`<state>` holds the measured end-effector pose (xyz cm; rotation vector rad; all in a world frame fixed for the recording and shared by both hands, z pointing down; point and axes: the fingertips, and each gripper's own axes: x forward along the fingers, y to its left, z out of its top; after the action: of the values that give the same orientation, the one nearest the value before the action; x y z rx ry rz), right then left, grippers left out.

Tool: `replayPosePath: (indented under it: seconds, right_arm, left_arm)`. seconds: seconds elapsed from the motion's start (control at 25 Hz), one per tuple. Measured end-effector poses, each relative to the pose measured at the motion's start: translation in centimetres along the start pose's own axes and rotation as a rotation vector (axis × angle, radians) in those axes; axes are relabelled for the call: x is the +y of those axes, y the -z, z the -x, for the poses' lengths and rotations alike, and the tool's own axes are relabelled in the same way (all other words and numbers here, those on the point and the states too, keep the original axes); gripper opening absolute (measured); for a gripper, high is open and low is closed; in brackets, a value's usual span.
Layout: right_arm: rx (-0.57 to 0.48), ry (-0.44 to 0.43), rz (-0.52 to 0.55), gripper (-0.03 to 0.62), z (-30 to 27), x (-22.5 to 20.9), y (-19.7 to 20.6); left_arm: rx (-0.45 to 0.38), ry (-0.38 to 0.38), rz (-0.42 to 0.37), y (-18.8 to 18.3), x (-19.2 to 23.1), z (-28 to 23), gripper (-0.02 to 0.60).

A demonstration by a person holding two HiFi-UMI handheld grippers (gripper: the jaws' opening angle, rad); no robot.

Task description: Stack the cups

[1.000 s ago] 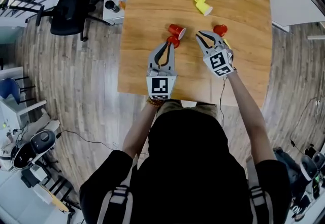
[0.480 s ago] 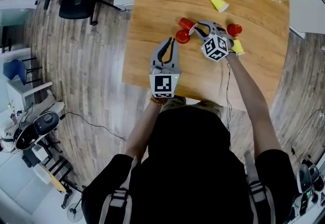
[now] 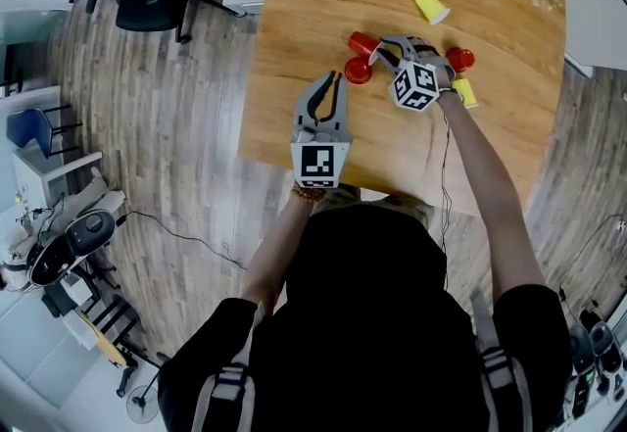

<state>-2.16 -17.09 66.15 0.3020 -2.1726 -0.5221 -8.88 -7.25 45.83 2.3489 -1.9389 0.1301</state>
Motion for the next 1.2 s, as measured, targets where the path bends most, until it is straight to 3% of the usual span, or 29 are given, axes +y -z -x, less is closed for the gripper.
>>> replayPosePath:
  seconds: [0.08, 0.6, 0.68, 0.76, 0.96, 1.12, 1.2]
  right_arm:
    - [0.004, -0.006, 0.015, 0.094, -0.3, 0.0, 0.1]
    - [0.075, -0.068, 0.141, 0.111, -2.5, 0.7, 0.8]
    - [0.095, -0.056, 0.155, 0.069, -3.0, 0.9, 1.0]
    - [0.105, -0.021, 0.145, 0.032, -2.9, 0.6, 1.1]
    - [0.047, 0.124, 0.065, 0.029, 0.6, -1.6, -0.9]
    - [-0.042, 0.285, -0.006, 0.029, 6.3, -2.8, -3.4]
    - [-0.087, 0.345, -0.014, 0.029, 9.2, -2.3, -4.6]
  left_arm:
    - [0.004, -0.002, 0.000, 0.1, 0.1, 0.0, 0.028]
    - [0.007, -0.002, -0.008, 0.0, 0.0, 0.8, 0.028]
    - [0.009, -0.004, -0.006, 0.1, 0.1, 0.8, 0.028]
    - [0.008, -0.003, -0.004, 0.1, 0.3, 0.7, 0.028]
    - [0.024, 0.027, 0.040, 0.3, 0.6, 0.2, 0.028]
    - [0.051, 0.105, 0.195, 1.1, 0.4, -1.7, 0.041]
    - [0.062, 0.175, 0.282, 1.1, -0.3, -2.6, 0.143]
